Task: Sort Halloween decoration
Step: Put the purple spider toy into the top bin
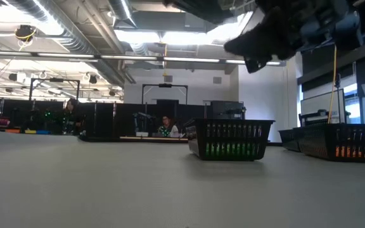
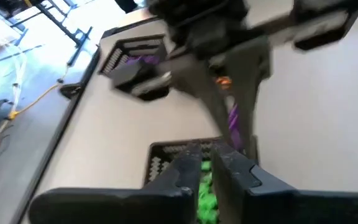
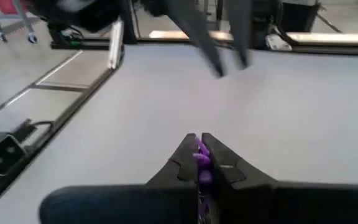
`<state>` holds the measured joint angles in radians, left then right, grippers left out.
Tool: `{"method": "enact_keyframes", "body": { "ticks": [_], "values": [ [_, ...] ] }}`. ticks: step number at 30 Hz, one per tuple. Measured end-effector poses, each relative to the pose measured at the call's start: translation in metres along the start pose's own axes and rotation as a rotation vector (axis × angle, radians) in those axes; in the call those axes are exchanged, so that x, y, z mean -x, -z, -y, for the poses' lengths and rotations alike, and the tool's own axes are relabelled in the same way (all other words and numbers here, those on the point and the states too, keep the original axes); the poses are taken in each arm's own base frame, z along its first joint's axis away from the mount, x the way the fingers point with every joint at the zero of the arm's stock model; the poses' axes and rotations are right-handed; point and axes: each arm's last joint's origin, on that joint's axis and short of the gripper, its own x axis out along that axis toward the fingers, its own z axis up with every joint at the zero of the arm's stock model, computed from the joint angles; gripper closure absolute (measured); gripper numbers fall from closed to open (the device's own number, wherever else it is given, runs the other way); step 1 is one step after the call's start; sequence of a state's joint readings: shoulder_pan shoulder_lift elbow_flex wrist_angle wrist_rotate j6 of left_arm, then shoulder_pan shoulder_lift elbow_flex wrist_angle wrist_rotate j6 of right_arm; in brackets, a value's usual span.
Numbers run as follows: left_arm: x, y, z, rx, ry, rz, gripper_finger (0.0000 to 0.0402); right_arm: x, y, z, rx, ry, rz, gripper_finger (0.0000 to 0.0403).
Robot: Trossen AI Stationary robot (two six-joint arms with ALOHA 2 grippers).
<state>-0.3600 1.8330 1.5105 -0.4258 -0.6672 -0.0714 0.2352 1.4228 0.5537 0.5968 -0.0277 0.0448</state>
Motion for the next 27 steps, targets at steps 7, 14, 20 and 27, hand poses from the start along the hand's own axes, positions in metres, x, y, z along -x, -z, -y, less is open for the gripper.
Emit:
{"method": "enact_keyframes", "body": {
  "ticks": [7,14,20,27],
  "values": [
    [0.055,-0.007,-0.011,-0.006,-0.031,0.035,0.0349,0.025,-0.007,0.004,0.001,0.019,0.031,0.0390],
    [0.081,0.024,-0.007,0.025,-0.070,0.054,0.0351,0.066,0.011,0.031,-0.065,0.242,0.078,0.0396],
    [0.085,0.078,-0.014,0.182,-0.123,0.092,0.0349,0.102,0.035,0.054,-0.178,0.575,0.111,0.0387],
    [0.088,0.131,-0.034,0.364,-0.122,0.196,0.0347,0.136,0.058,0.077,-0.339,1.025,-0.044,0.0367]
  ]
}}
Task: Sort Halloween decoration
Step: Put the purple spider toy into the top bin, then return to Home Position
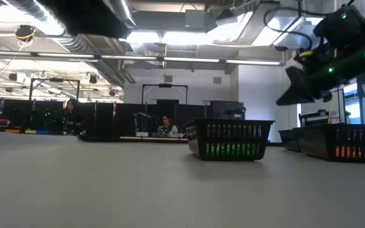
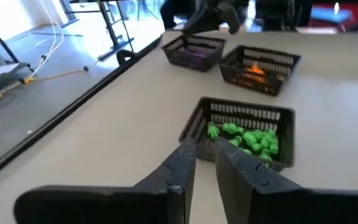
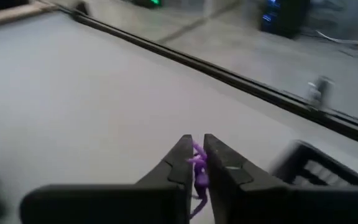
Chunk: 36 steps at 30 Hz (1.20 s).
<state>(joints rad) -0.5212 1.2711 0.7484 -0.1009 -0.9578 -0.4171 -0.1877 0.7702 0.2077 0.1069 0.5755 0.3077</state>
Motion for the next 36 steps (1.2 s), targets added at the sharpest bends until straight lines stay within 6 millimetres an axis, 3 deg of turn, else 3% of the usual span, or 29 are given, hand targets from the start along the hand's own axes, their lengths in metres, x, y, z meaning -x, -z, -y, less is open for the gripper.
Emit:
{"method": "enact_keyframes", "body": {
  "ticks": [10,16,26,30,36],
  "values": [
    [-0.011,0.033,-0.032,0.178,0.026,0.064,0.0346,-0.009,0.002,0.030,0.005,0.155,-0.086,0.0273],
    [-0.023,0.037,-0.042,0.199,0.041,0.027,0.0346,-0.011,-0.005,0.028,-0.028,0.027,-0.049,0.0217],
    [-0.031,0.014,-0.072,0.184,0.128,0.080,0.0273,-0.008,-0.029,0.014,0.008,-0.354,0.146,0.0210],
    [-0.022,-0.001,-0.082,0.157,0.188,0.169,0.0256,-0.004,-0.046,0.010,0.046,-0.422,0.192,0.0210],
    [0.002,-0.022,-0.101,0.148,0.184,0.324,0.0263,0.008,-0.087,0.004,0.131,-0.481,0.218,0.0210]
  ]
}}
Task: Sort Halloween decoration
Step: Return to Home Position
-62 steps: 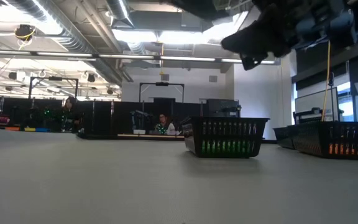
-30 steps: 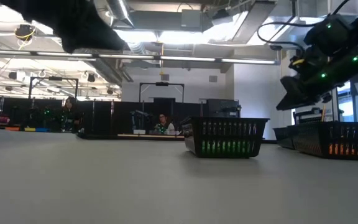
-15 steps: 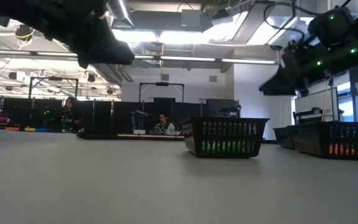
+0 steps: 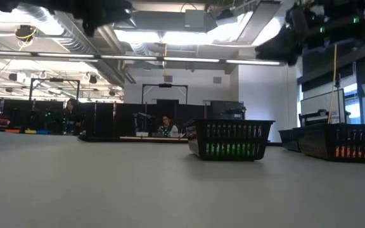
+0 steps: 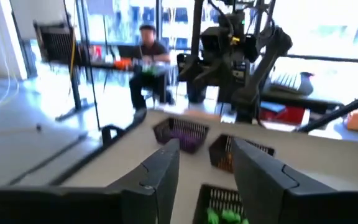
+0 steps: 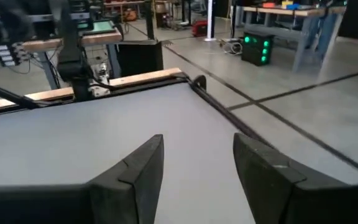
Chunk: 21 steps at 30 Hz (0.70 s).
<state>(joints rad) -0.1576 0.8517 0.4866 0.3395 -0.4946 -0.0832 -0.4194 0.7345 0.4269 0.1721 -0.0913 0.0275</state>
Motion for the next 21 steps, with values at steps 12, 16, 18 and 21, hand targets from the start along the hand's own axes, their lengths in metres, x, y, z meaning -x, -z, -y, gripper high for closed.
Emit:
{"method": "enact_keyframes", "body": {
  "ticks": [12,16,18,21],
  "values": [
    [0.049,-0.021,-0.030,-0.026,0.005,0.119,0.0296,0.067,-0.036,-0.007,0.065,0.014,0.130,0.0260],
    [0.057,0.000,-0.038,-0.022,-0.013,0.118,0.0316,0.092,-0.023,-0.009,0.046,0.016,0.221,0.0296],
    [0.061,0.012,-0.042,0.011,-0.017,0.142,0.0329,0.103,-0.015,-0.009,0.037,0.014,0.241,0.0313],
    [0.065,0.032,-0.046,0.057,0.012,0.183,0.0354,0.116,-0.002,-0.011,0.020,-0.013,0.275,0.0333]
  ]
}}
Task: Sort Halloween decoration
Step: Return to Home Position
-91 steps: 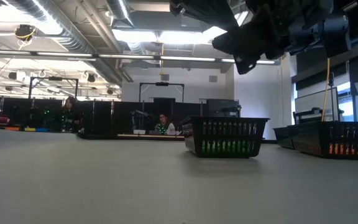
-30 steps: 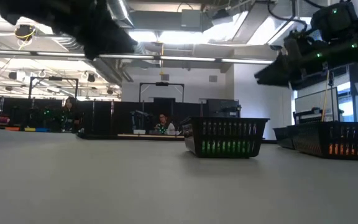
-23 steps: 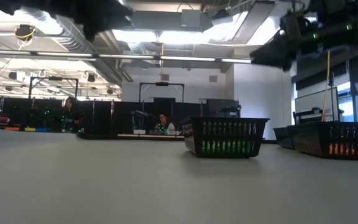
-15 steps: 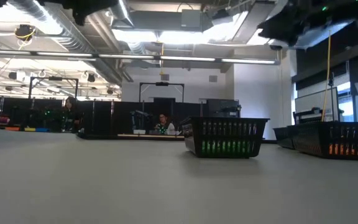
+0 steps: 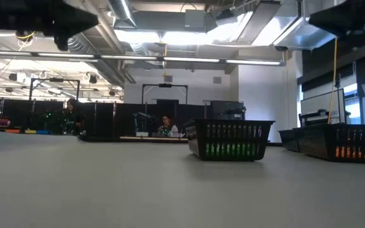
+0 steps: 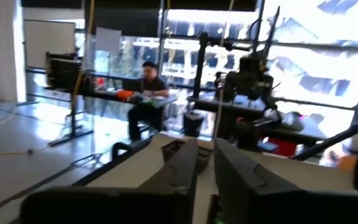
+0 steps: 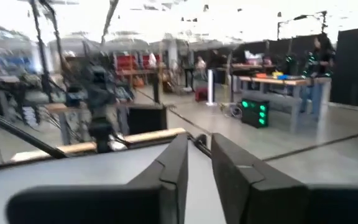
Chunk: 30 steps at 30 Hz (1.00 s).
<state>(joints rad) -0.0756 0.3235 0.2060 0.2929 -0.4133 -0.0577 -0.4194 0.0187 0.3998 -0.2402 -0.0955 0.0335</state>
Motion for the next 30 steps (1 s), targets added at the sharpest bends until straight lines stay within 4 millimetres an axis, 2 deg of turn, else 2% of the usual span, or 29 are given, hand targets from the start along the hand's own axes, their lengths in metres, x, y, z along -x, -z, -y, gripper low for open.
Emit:
{"method": "enact_keyframes", "body": {
  "ticks": [6,9,12,15,18,30],
  "values": [
    [0.012,0.027,-0.006,0.048,0.047,0.069,0.0398,-0.005,0.016,-0.002,-0.045,-0.097,-0.055,0.0370],
    [0.016,0.041,-0.008,0.069,0.054,0.063,0.0397,-0.011,0.038,-0.002,-0.074,-0.145,-0.091,0.0390],
    [0.017,0.043,-0.008,0.065,0.075,0.047,0.0401,-0.017,0.058,-0.001,-0.086,-0.154,-0.082,0.0400],
    [0.017,0.044,-0.007,0.053,0.102,0.033,0.0400,-0.023,0.084,0.000,-0.114,-0.152,-0.115,0.0396],
    [0.017,0.044,-0.007,0.051,0.109,0.033,0.0401,-0.025,0.101,0.001,-0.119,-0.152,-0.104,0.0395],
    [0.016,0.050,-0.009,0.021,0.053,-0.020,0.0396,-0.026,0.102,0.002,-0.142,-0.144,-0.092,0.0396]
  ]
}}
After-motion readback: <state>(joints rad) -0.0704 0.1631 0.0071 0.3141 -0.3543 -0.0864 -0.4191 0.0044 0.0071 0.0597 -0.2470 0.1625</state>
